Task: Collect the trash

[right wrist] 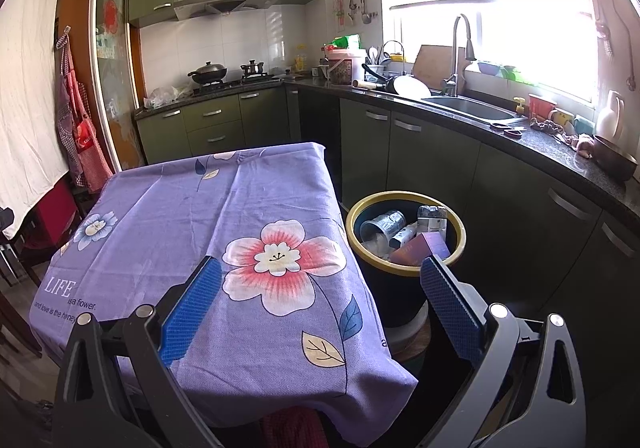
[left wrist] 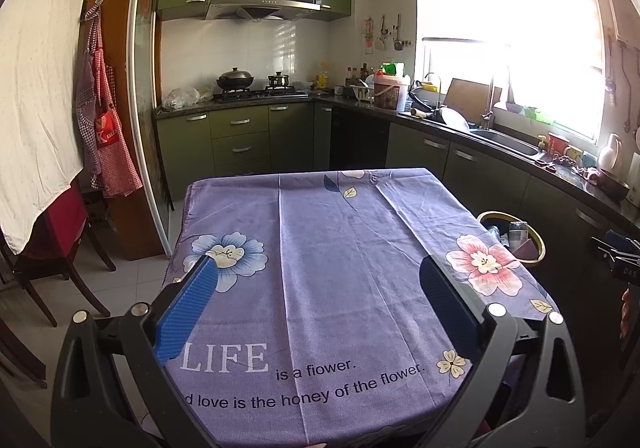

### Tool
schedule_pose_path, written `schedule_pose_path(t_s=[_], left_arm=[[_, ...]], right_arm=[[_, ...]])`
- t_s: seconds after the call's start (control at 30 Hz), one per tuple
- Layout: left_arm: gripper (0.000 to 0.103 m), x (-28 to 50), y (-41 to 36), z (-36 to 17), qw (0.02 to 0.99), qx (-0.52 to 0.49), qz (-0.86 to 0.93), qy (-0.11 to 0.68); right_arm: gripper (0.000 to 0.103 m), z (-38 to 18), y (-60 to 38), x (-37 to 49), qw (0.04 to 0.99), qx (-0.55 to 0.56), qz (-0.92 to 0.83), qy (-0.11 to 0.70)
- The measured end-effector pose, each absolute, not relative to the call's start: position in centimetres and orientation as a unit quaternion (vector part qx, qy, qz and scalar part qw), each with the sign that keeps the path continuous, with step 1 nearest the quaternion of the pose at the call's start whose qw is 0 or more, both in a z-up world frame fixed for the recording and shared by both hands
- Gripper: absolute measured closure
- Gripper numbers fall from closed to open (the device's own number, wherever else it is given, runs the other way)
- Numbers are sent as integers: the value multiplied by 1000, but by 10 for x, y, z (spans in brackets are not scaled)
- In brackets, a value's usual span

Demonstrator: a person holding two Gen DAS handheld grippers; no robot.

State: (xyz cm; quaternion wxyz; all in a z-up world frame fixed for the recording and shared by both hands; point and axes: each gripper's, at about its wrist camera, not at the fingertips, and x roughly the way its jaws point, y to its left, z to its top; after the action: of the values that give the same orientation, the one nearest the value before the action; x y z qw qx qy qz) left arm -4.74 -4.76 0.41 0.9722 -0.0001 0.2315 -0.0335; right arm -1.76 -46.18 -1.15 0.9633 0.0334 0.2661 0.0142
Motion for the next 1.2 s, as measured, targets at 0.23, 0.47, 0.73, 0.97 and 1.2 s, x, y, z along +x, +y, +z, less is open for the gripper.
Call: schedule_pose_path(t_s=[0.23,0.47,0.73,0.97,1.2], left_arm=[[7,-47,-47,5,972,1,-31,231],[7,-47,-47,5,972,3,-32,232],[7,-46,-45,4,971,5,-36,235],[7,-44,-47,3,971,7,-37,237],[7,-41,-46,2,970,3,-37,240]], right_arm=[[5,-13,-461,-18,964,34,14,265],[5,-14,-461,-17,963,34,15,267],[5,-16,-461,-15,962,35,15,270],[5,-18,-461,-14,961,35,16,273],[5,-19,-462,-12,961,35,16,274]])
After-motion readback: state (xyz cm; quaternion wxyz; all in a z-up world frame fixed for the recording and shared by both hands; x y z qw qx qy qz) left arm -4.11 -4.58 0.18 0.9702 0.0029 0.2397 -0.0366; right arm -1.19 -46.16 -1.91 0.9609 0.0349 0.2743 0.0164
